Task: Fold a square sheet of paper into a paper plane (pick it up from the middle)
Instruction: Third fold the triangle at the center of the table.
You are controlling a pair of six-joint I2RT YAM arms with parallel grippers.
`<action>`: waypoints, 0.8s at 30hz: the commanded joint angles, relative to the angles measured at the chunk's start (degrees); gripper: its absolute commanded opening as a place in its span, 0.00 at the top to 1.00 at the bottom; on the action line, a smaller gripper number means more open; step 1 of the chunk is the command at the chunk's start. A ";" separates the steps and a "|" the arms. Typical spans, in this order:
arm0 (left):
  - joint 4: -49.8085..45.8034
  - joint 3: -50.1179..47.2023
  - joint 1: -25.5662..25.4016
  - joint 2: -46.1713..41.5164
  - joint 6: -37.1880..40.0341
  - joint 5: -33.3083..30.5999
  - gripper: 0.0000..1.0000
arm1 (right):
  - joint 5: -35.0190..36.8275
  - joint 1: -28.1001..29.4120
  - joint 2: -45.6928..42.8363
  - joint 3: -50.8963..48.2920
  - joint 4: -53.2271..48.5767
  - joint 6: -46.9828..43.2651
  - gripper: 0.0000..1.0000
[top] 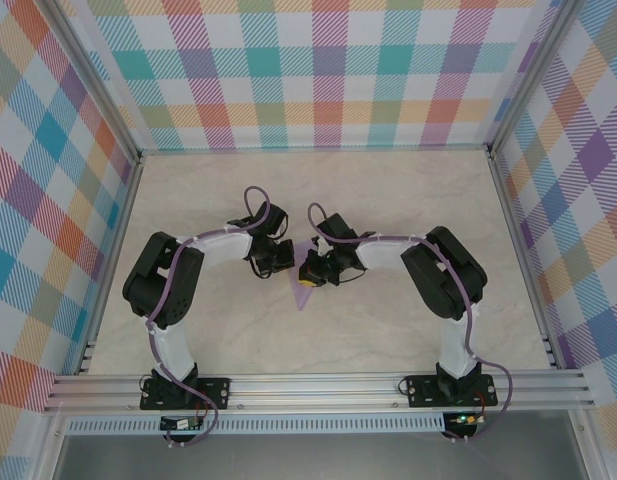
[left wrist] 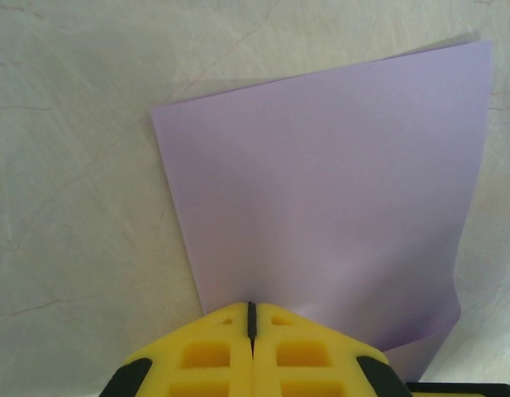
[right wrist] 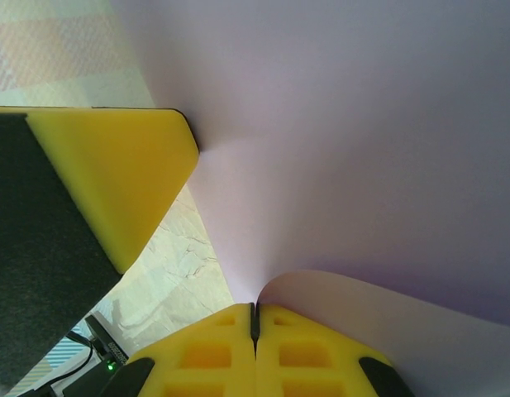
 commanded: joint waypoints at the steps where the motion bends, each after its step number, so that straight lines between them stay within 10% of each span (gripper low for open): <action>1: -2.49 -1.02 0.10 2.46 0.43 0.28 0.99 | -1.19 0.32 1.18 1.16 -0.11 -2.09 0.98; 24: -2.49 -1.06 0.10 2.58 0.27 0.28 1.00 | -0.60 0.32 1.26 1.69 -2.64 -5.05 0.98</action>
